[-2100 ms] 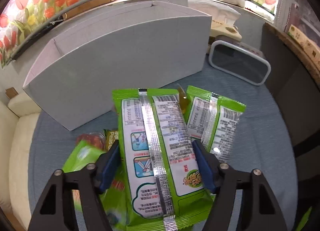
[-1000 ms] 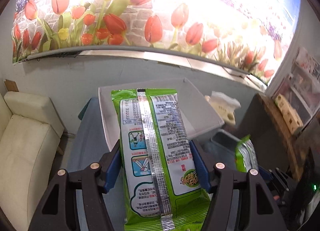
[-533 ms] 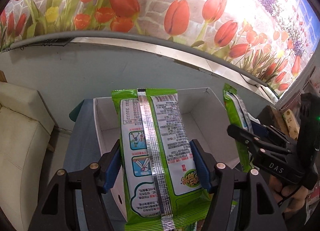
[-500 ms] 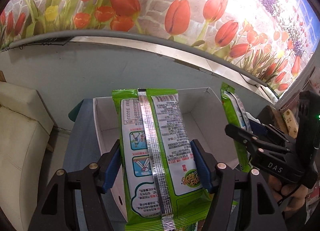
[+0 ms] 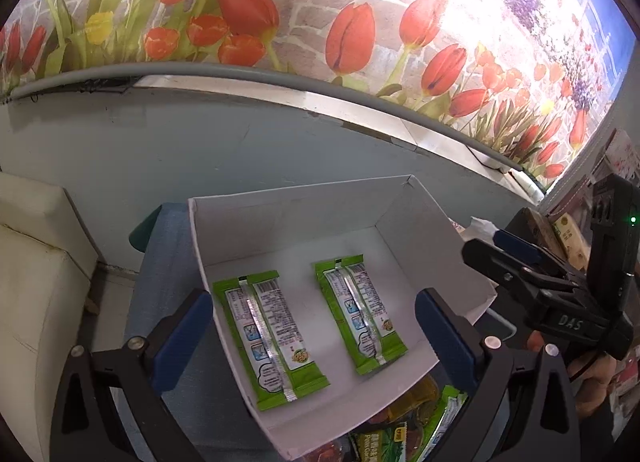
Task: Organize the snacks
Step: 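Carry both bars into the white box and open both grippers, then grasp another long green snack bar from the pile with the right gripper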
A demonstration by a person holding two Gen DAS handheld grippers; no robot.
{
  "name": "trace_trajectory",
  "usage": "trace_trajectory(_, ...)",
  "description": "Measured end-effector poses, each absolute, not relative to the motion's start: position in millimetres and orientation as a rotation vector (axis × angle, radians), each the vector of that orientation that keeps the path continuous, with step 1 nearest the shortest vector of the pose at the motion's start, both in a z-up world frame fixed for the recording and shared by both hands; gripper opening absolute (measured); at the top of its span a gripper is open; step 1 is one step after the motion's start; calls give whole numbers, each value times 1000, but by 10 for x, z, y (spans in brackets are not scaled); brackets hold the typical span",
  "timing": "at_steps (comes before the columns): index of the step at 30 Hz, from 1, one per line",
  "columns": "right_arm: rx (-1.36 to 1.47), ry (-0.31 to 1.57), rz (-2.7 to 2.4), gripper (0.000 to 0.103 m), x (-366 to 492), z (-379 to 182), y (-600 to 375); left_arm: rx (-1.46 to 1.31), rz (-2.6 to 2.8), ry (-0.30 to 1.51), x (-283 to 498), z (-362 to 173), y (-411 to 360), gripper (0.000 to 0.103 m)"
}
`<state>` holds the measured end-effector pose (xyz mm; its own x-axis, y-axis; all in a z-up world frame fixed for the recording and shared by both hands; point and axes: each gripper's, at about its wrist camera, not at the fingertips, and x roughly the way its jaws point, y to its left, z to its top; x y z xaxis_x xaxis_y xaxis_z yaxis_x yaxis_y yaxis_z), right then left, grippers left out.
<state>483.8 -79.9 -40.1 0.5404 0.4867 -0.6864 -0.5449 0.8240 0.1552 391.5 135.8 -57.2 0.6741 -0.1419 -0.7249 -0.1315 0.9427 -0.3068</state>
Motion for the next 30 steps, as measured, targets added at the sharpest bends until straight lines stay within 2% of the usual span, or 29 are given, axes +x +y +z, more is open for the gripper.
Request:
trace_trajectory(7,3,787,398,103,4326,-500,-1271,-258,51,777,3547,-427,1210,103)
trace_trajectory(12,79,851,264,103,3864,-748,-1603,-244,73,729,3071,-413,1032,103)
trace_trajectory(17,104,970,178,103,3525,-1211,-1702,-219,73,747,2597,-578,772,103)
trace_trajectory(28,94,1034,79,103,3207,-1803,-1550,-216,39,801,1628,-922,691,103)
trace_trajectory(29,84,1043,77,102,3180,-1866,-1527,-233,35,803,1560,-948,724,103)
trace_trajectory(30,81,1053,80,98,3163,-1901,-1499,-235,30,805,1528,-961,738,103)
